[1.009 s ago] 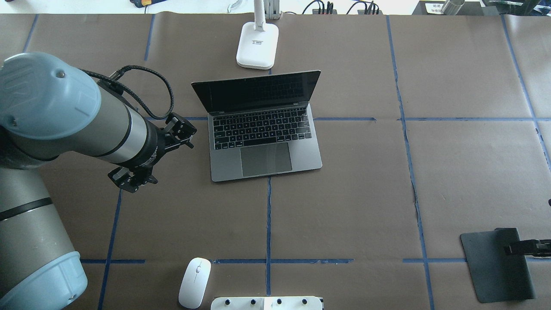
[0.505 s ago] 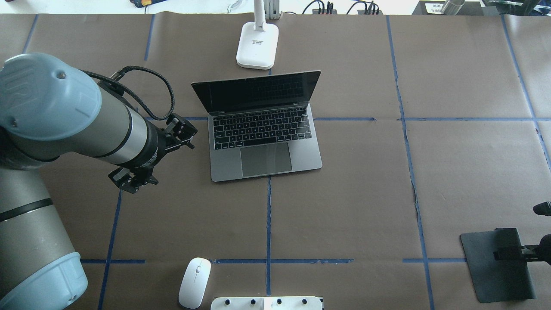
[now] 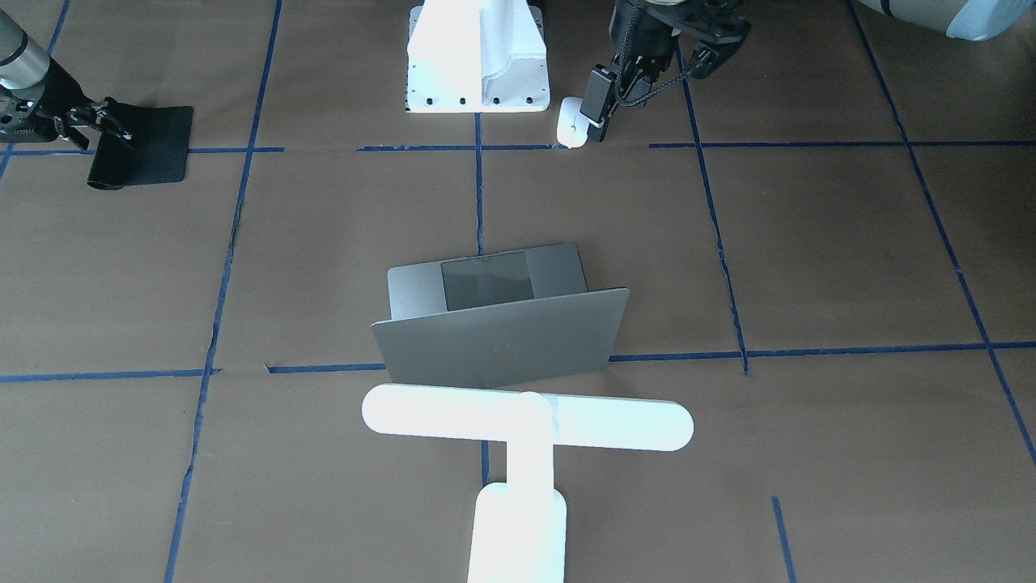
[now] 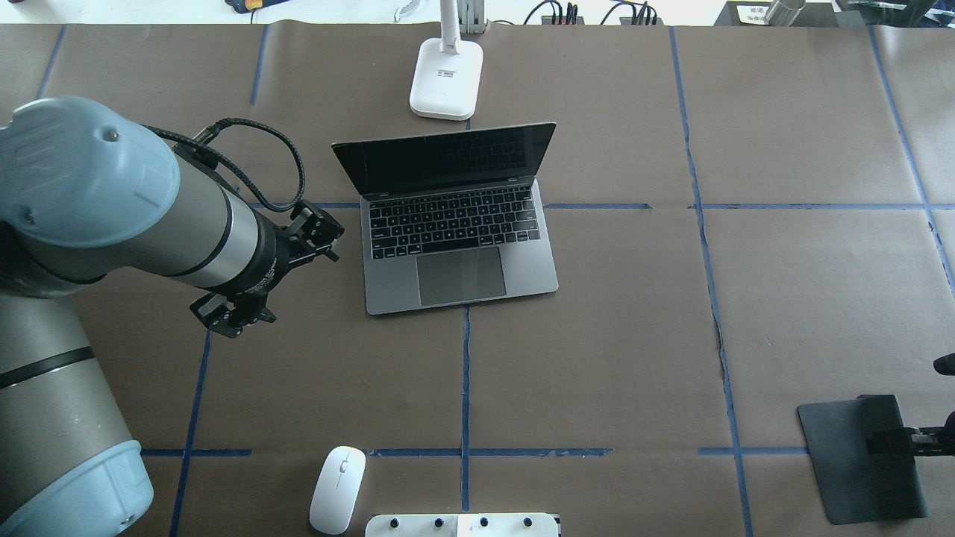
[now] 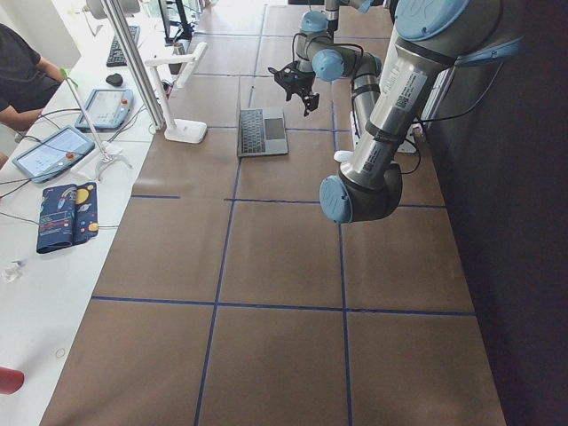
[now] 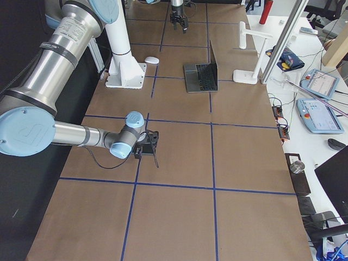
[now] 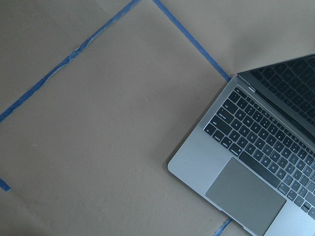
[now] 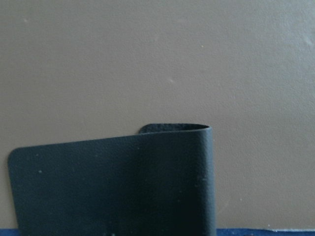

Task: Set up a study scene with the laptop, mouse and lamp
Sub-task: 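Grasp the black mouse pad with the right gripper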

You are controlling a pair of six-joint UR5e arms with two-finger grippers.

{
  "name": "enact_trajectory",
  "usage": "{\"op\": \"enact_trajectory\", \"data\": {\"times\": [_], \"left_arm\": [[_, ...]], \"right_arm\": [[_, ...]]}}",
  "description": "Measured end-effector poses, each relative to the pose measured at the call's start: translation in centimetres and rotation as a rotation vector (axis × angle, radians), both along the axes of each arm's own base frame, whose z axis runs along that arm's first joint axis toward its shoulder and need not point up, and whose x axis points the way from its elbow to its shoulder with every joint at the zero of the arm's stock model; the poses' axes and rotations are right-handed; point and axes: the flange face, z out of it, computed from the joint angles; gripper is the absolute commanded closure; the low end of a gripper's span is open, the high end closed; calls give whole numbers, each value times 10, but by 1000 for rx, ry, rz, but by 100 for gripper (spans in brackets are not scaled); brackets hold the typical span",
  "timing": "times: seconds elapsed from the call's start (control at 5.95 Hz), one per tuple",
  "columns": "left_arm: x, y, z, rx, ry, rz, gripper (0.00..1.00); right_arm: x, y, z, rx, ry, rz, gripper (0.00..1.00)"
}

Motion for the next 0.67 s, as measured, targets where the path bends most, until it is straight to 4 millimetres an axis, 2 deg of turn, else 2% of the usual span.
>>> {"op": "enact_trajectory", "data": {"times": [0.17, 0.34, 0.67], "left_arm": [[1, 1, 0, 1, 1, 2, 0], [1, 1, -1, 1, 1, 3, 0], [2, 2, 0, 1, 0, 4, 0]], "right_arm": [[2, 1, 1, -2, 4, 1, 85], [4, 1, 2, -1, 7, 4, 98], [5, 0, 3, 12, 13, 16, 100]]}}
